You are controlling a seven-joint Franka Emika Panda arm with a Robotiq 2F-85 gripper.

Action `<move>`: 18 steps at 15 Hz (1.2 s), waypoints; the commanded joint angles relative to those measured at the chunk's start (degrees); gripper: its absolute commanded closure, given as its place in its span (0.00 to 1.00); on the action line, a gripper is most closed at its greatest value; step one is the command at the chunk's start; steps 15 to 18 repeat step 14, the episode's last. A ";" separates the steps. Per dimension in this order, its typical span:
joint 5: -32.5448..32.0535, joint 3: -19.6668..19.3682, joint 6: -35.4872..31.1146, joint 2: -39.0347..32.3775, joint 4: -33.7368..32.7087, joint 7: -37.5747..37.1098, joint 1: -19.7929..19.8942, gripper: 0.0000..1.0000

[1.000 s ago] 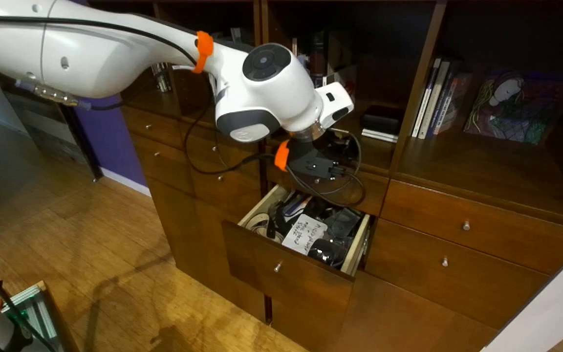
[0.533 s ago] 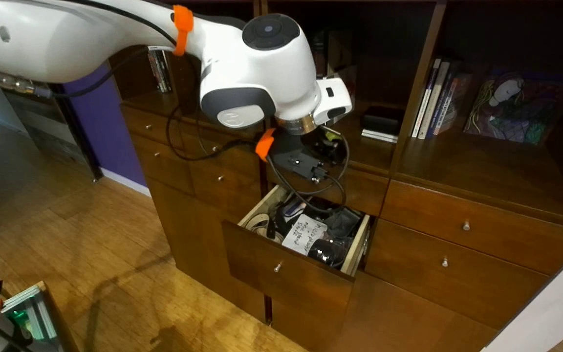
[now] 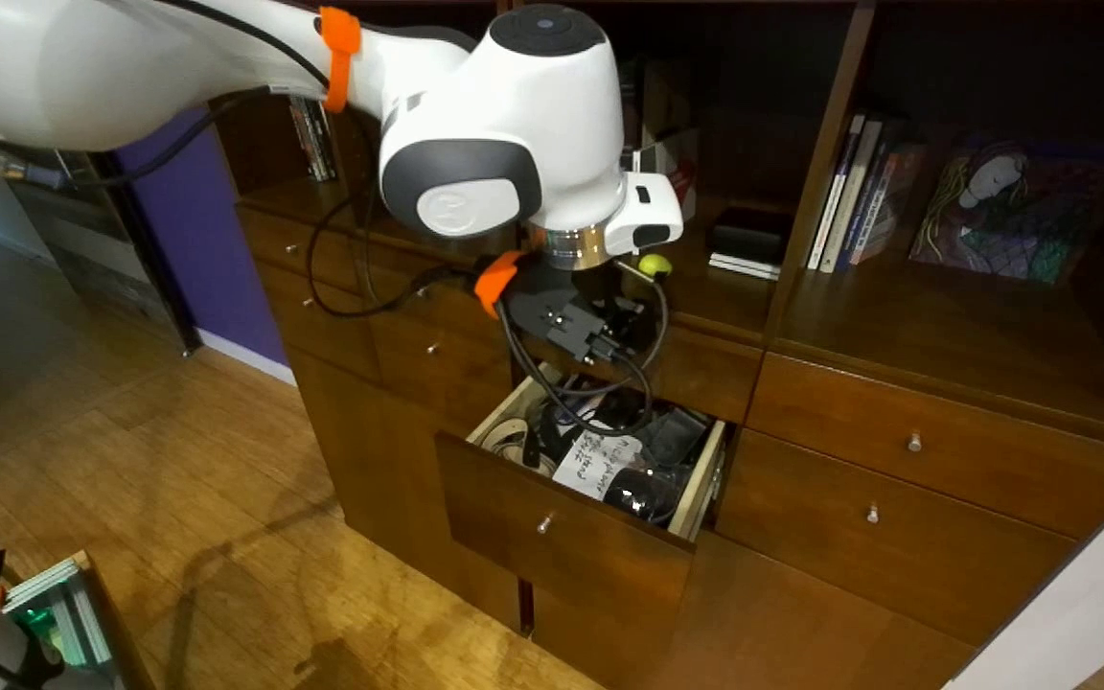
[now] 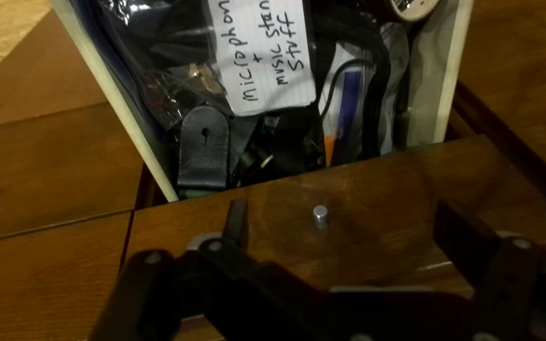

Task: Remove the yellow object from the drawer

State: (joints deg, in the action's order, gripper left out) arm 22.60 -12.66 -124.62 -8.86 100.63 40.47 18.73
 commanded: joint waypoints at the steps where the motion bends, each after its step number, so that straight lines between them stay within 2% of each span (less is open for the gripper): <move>1: -5.98 -0.44 3.11 2.37 1.94 -4.99 -0.47 0.00; 4: -9.85 -0.41 4.57 2.78 2.29 -8.25 -0.77 0.00; 5: -9.43 0.01 5.30 3.15 2.64 -6.27 -0.60 0.00; 6: -7.50 0.04 4.03 0.26 -0.18 -5.66 -0.05 0.00; 18: -7.54 0.09 4.17 0.07 -0.19 -5.66 -0.01 0.00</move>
